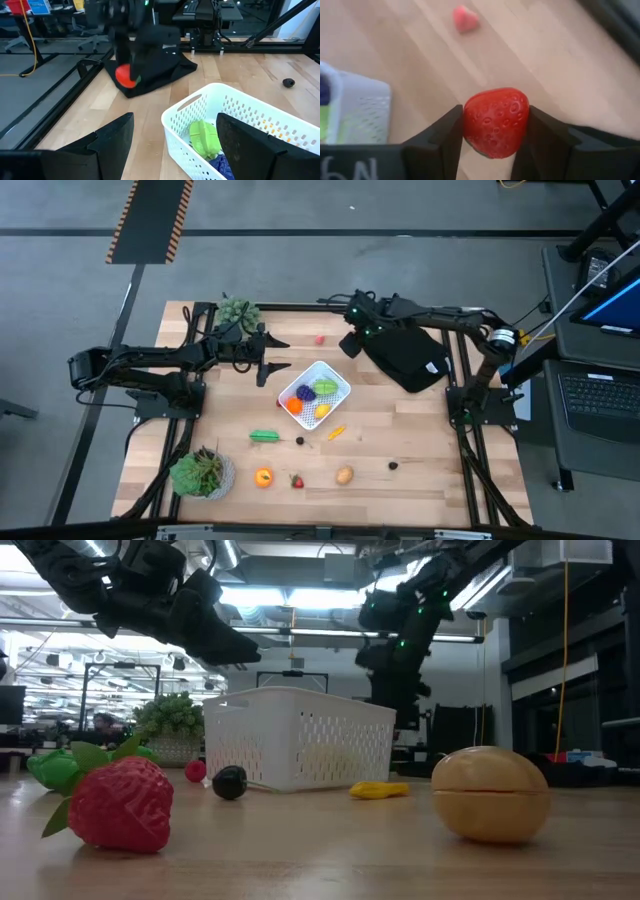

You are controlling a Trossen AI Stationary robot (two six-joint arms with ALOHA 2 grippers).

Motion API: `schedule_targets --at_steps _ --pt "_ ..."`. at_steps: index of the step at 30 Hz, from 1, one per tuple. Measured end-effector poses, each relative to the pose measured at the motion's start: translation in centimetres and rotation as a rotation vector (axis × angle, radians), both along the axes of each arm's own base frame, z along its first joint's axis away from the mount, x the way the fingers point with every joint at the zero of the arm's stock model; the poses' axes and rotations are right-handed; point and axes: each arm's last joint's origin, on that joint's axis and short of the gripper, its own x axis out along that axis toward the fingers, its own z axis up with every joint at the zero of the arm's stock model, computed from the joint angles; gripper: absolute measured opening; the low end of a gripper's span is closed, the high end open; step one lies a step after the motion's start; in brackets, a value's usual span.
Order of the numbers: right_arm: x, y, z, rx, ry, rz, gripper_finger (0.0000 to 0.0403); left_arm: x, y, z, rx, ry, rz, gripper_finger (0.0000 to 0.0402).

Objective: Pick and placing Produce into tupperware
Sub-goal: Put the top strawberry into the white bin

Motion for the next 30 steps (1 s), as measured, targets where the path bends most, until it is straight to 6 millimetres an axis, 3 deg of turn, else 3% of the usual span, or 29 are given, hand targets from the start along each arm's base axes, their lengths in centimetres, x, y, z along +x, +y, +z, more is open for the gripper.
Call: schedule_targets --at_steps 9,21,30 --pt "-0.5 3.7 4.1 -0.173 -0.114 0.11 0.0192 0.0 0.0 -0.1 -0.006 0.013 0.0 0.0275" --pt "-4.3 8.9 2.3 -0.315 -0.442 0.314 0.0193 0.0 0.0 -0.1 -0.011 0.012 0.001 0.0275" --pt "-7.4 11.3 1.5 -0.339 -0.717 0.483 0.019 0.1 -0.4 -0.1 -0.012 0.004 -0.018 0.0275"
